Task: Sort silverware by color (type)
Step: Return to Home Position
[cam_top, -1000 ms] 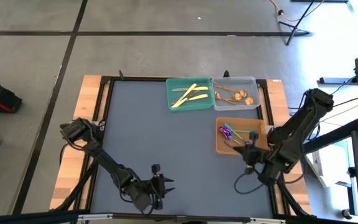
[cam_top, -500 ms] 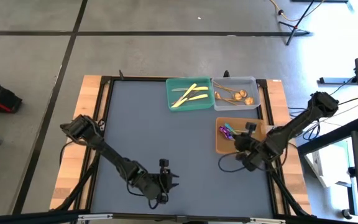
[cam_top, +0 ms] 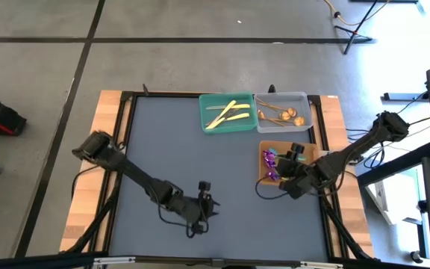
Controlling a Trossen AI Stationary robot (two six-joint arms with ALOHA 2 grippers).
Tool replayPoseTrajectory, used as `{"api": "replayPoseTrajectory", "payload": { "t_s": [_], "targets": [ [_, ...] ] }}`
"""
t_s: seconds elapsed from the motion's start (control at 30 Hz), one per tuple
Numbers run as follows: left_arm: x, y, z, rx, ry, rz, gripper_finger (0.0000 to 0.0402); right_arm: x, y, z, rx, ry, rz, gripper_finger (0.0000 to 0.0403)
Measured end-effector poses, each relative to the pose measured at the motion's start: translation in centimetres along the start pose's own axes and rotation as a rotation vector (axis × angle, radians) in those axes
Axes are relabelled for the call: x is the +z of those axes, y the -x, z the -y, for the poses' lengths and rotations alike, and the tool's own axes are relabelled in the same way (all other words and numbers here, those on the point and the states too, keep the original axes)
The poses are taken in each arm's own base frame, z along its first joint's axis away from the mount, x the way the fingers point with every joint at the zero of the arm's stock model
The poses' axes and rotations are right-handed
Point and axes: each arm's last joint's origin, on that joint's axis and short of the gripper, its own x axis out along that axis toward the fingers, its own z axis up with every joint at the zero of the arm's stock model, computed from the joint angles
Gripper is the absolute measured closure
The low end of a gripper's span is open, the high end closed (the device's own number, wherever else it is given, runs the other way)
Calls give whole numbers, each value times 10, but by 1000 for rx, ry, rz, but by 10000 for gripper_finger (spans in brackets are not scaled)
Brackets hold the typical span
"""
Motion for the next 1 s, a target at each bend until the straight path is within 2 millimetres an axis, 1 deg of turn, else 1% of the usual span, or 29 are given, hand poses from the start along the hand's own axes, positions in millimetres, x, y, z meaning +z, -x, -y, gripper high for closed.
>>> {"api": "replayPoseTrajectory", "payload": {
  "t_s": [0.1,0.23,0.33,0.5,0.6,0.73,0.87,1.0],
  "targets": [
    [9,15,-23,33,-13,13,269,13,4,5,-18,32,62,194],
    [5,43,-57,79,15,74,269,25,-1,14,27,20,127,205],
    [-7,66,-84,128,77,144,269,27,-8,23,74,29,151,217],
    [-35,91,-121,211,191,242,269,28,-15,46,137,-11,215,233],
    [-48,98,-138,266,235,255,269,23,-20,58,177,-36,270,242],
    [-63,100,-157,311,254,226,269,11,-28,71,208,-44,357,257],
    [-74,99,-180,246,264,209,269,2,-34,80,269,-67,465,274],
    [-80,100,-198,208,262,219,269,-9,-34,90,305,-104,564,290]
  ]
}}
